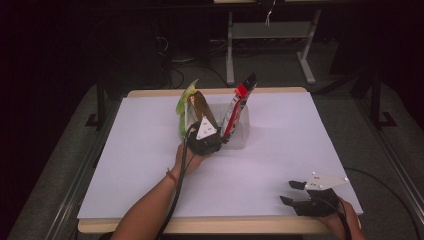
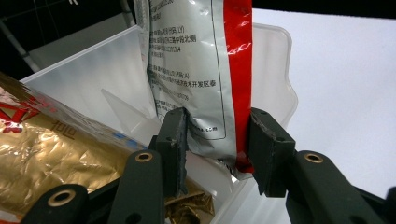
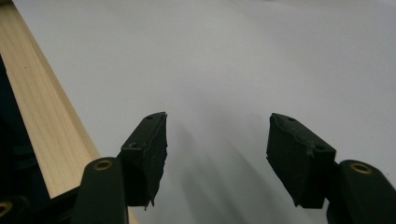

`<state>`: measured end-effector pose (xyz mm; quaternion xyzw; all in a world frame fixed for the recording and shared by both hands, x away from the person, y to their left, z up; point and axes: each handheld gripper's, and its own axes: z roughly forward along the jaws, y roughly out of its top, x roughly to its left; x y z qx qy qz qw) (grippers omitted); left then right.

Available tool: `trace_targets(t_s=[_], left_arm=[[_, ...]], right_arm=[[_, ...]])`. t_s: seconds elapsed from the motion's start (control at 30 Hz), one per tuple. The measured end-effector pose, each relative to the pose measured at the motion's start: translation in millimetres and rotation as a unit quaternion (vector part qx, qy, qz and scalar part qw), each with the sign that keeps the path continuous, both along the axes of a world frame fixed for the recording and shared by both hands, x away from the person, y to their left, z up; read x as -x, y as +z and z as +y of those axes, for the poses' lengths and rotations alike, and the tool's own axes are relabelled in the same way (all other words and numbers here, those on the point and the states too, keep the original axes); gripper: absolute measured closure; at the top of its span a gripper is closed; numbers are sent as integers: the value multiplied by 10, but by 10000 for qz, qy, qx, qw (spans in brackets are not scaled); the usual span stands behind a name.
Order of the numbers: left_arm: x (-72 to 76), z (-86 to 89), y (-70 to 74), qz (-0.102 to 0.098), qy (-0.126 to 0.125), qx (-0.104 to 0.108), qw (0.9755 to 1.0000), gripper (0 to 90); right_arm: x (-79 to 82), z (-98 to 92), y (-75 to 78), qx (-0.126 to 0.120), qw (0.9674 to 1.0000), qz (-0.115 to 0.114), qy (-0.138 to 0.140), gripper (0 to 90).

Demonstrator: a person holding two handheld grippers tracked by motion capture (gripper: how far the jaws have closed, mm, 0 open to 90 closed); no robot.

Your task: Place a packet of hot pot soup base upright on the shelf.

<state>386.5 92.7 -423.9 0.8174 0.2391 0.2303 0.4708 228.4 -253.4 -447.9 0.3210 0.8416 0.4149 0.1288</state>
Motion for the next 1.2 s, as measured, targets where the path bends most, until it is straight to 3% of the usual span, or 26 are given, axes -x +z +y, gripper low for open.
trace_targets(t_s=[0.23,0.37,0.4,0.43,0.5,0.6,0.67,0.73,0.93,1.13,1.2], left_arm=[[-1,44,54,233,-92,133,9996,587],[20,71,84,249,-177,109,9995,602],[23,101,103,214,-181,161,9995,620],[27,124,118,183,-168,223,9994,693],[25,183,165,224,-182,421,9987,727],[31,191,172,184,-198,384,9989,762],[27,174,152,224,-341,463,9981,786],[23,128,122,221,-321,331,9987,801],[1,87,78,221,-292,444,9983,844],[14,3,-1,164,-148,156,9996,869],[29,-39,-30,209,-201,153,9995,870]], right_arm=[[4,-9,16,1,10000,-65,22,366],[0,-28,26,-28,10000,-61,-14,367],[2,-27,27,-26,10000,-62,-14,367],[6,-24,29,-9,10000,-74,-4,366],[8,-22,34,4,9999,-100,14,367],[7,-22,36,10,9999,-103,9,367],[4,-24,35,14,9999,-102,3,367],[5,-21,36,26,9999,-98,-2,368],[0,-20,27,28,10000,-75,-10,369],[4,-14,25,47,10000,-79,-7,369],[8,-10,27,48,10000,-71,-1,369]])
